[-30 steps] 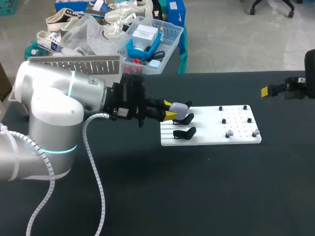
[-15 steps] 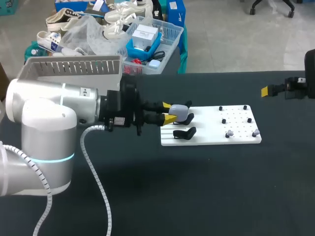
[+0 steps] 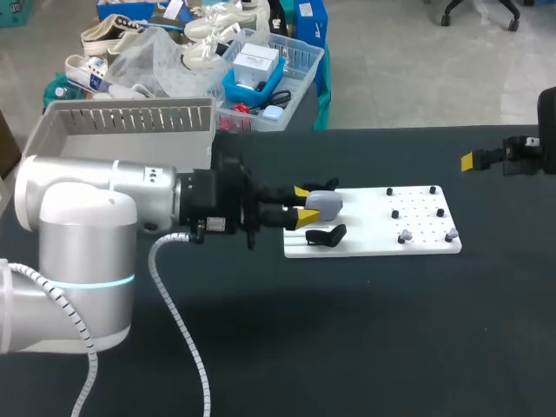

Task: Pick up each earbud case from the left stands, insert the matching earbuds, close the lid, and place the case in the box.

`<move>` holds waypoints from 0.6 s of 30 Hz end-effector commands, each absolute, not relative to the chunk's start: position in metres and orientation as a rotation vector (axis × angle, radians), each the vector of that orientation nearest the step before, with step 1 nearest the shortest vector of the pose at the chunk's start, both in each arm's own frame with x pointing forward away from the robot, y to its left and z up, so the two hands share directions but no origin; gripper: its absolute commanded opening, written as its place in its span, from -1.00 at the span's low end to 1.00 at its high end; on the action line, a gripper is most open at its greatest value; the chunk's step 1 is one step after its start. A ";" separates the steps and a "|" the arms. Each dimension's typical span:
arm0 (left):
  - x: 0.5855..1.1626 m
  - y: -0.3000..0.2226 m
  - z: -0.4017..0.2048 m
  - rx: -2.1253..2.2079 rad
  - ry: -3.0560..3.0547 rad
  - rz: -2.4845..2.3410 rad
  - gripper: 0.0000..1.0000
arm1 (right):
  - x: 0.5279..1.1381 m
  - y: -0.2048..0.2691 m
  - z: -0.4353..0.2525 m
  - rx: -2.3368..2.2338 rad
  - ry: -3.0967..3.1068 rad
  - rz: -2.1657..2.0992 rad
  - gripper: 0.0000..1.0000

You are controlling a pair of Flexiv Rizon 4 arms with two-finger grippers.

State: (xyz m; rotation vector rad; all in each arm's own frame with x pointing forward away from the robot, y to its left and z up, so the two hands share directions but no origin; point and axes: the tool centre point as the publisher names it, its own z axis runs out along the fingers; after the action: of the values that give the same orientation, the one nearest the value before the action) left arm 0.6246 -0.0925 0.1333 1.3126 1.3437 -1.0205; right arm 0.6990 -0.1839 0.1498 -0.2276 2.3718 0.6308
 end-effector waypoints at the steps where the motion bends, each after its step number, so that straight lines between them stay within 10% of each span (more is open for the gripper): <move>1: 0.621 -0.094 0.131 1.310 1.341 -1.019 -1.00 | 0.700 -0.185 0.149 -0.230 2.371 0.634 1.00; 18: 0.621 -0.095 0.131 1.289 1.327 -1.026 -1.00 | 0.700 -0.185 0.149 -0.230 2.371 0.634 1.00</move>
State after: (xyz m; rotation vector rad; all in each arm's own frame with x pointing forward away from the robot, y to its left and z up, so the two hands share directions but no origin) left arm 0.6220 -0.0950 0.1311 1.2943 1.3277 -1.0297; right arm 0.6990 -0.1839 0.1498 -0.2276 2.3718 0.6307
